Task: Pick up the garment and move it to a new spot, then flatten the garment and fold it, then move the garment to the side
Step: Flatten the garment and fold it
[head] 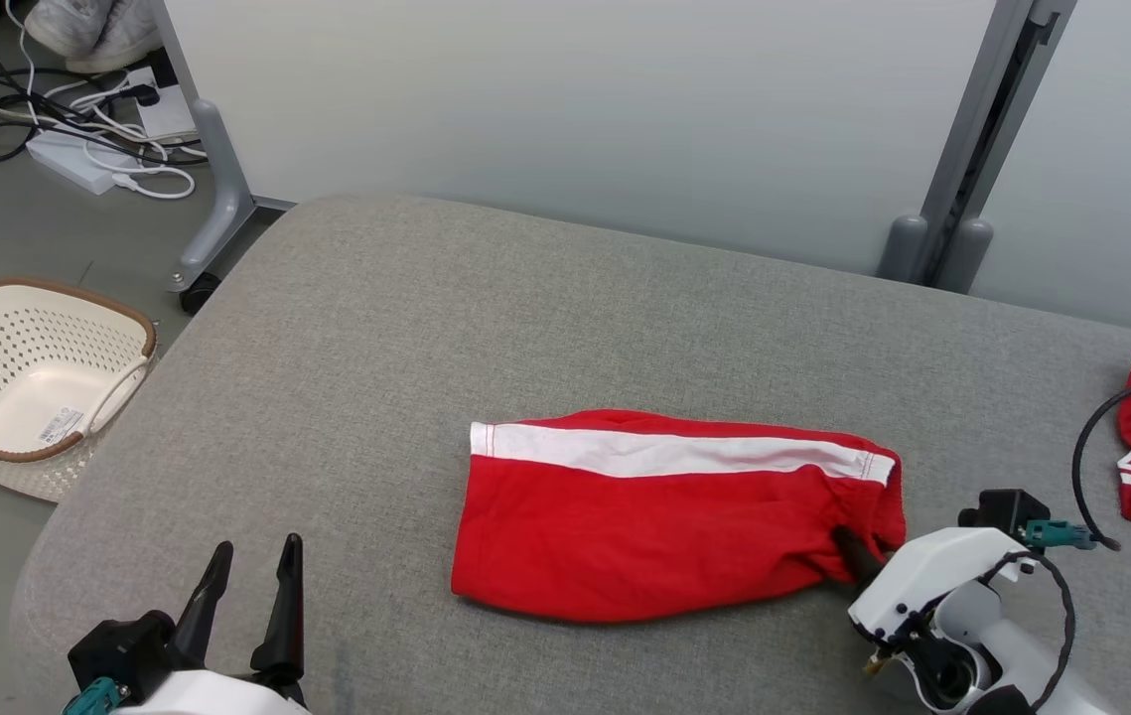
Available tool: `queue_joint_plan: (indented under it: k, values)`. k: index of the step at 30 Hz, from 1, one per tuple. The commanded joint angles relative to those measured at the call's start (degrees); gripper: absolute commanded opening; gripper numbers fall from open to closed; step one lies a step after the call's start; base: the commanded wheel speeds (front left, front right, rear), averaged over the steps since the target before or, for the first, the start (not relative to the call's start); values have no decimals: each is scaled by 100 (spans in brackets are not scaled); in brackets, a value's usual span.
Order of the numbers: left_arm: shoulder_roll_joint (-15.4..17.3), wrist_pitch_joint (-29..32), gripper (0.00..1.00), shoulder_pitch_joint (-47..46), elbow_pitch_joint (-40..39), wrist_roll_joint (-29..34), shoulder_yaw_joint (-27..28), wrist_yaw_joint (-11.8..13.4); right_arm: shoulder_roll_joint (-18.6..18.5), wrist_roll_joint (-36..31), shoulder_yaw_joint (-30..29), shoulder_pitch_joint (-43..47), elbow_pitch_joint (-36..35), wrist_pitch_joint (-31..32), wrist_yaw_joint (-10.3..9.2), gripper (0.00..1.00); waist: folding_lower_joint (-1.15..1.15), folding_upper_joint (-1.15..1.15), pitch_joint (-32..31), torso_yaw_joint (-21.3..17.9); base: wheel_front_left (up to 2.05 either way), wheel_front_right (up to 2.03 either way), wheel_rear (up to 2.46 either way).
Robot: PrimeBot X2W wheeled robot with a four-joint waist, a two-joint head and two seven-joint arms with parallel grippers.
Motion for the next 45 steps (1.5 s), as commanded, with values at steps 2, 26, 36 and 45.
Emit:
queue_joint_plan:
  k: [2, 26, 36, 45]
  values:
    - [4, -3, 100, -33, 10, 3, 21, -38, -121, 50, 37, 48, -57, -174, 4, 0, 0, 0, -25, -37, 0, 0, 0]
    - [-46, -3, 100, 124, -81, 38, -11, -34, -1423, -141, 214, 392, -711, -1513, 5, 0, 0, 0, -190, -910, 0, 0, 0]
    - [-65, -3, 100, 100, 1, 8, -60, -35, -1061, -1414, 606, 84, -1021, -1647, 5, 0, 0, 0, -254, -777, 0, 0, 0]
    - [-96, -3, 100, 93, 71, -16, -92, -34, -220, -2259, 662, -143, -584, -1511, 4, 0, 0, 0, -251, -387, 0, 0, 0]
